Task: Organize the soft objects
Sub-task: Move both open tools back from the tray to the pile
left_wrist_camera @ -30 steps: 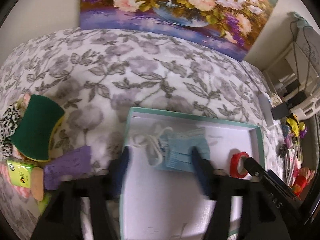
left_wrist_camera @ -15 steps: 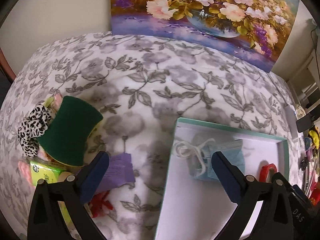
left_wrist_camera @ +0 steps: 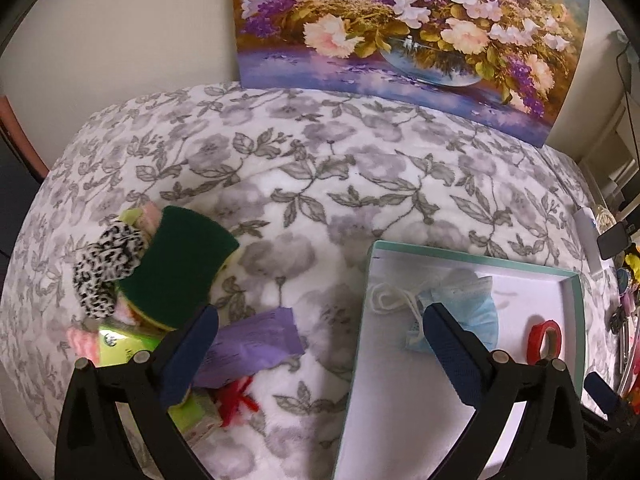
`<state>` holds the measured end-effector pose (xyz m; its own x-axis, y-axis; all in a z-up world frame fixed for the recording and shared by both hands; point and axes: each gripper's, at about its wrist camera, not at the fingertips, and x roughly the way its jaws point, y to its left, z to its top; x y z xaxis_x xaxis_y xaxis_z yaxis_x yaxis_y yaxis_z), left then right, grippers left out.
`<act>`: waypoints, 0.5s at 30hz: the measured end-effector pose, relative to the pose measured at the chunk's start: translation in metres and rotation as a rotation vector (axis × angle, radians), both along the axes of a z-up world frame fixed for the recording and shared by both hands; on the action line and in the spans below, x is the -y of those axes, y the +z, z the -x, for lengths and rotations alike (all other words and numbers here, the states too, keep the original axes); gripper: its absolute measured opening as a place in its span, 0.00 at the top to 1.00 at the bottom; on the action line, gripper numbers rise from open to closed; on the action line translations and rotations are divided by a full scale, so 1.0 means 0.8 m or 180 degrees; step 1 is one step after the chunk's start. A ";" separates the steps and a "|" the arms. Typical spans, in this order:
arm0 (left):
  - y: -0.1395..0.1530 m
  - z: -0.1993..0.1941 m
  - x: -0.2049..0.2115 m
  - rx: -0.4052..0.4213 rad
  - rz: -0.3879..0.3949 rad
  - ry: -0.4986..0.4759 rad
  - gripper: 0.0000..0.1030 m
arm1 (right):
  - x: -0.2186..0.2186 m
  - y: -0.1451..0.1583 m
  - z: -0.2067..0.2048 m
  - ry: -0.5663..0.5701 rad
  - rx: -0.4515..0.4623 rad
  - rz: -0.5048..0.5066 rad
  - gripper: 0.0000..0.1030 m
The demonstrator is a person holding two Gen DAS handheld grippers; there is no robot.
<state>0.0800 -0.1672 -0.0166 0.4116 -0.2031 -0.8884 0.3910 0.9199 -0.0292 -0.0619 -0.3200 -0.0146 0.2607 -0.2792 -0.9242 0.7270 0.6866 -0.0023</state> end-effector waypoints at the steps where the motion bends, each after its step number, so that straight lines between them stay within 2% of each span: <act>1: 0.002 0.001 -0.003 0.0008 -0.0003 0.0012 0.01 | -0.003 0.000 0.000 0.0016 -0.0004 0.0000 0.00; 8: 0.020 0.012 -0.038 0.0000 0.0005 0.0129 0.01 | -0.046 0.002 -0.001 0.0210 -0.0077 0.0044 0.00; 15: 0.024 0.022 -0.100 -0.0185 0.0190 0.0447 0.01 | -0.090 0.011 -0.006 0.0474 -0.0108 0.0131 0.00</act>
